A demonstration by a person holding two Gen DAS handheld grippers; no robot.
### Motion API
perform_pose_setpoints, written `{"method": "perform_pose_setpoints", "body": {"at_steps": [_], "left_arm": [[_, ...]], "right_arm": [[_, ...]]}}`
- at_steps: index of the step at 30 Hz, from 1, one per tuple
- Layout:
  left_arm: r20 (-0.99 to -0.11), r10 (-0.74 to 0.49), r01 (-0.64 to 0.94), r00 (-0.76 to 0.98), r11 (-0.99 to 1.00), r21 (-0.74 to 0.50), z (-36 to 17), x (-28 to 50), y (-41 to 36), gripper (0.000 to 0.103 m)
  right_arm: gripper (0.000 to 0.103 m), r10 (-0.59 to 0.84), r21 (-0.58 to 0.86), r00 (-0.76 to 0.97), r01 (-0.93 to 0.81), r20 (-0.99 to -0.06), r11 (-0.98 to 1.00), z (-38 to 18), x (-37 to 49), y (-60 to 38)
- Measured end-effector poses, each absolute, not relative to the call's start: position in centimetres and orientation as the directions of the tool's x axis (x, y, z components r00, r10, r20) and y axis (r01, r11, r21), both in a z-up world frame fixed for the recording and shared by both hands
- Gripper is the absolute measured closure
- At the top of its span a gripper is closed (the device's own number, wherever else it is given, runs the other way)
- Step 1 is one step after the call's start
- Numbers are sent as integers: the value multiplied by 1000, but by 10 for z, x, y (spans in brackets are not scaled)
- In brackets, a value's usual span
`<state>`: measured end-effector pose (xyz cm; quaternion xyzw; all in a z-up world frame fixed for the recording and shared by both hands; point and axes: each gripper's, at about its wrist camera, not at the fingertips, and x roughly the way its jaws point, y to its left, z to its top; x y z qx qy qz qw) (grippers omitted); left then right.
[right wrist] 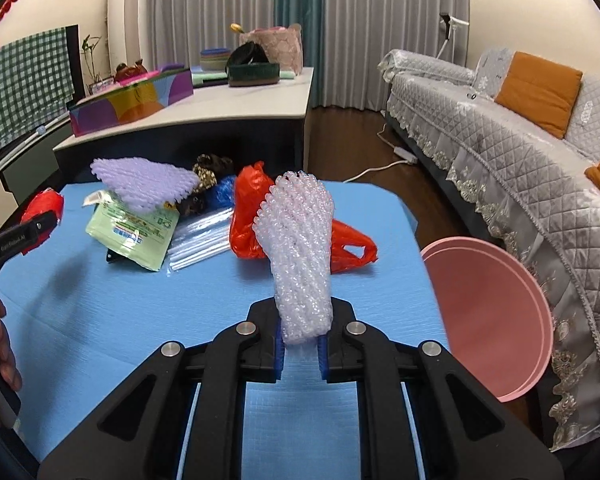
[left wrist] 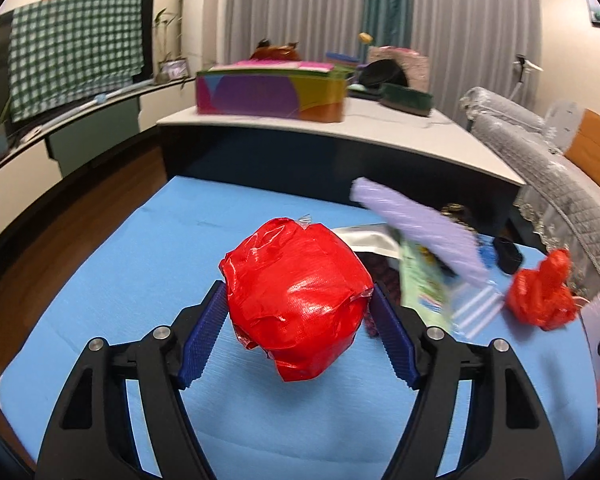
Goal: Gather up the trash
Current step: 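Grasp the white foam net with the right tool while the left tool grasps the red ball, then carry both items over the pink basin and open both tools to drop them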
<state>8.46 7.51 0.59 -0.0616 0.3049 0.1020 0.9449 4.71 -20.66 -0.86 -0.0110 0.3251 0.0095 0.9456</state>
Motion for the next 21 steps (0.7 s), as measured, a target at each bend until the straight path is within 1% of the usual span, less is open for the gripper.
{"method": "perform_pose_setpoints", "body": {"at_steps": [11,21], "left_arm": [[-551,85,-130,830,991,-42,23,57,44,33],[-514,14,-40,857,998,-39,36,34,12,33]], "right_arm": [[90,-15,-22,827,3,-562,1000,16,16,-215],[90,-56,-6,852,63,-521,998,40,-8,-242]]}}
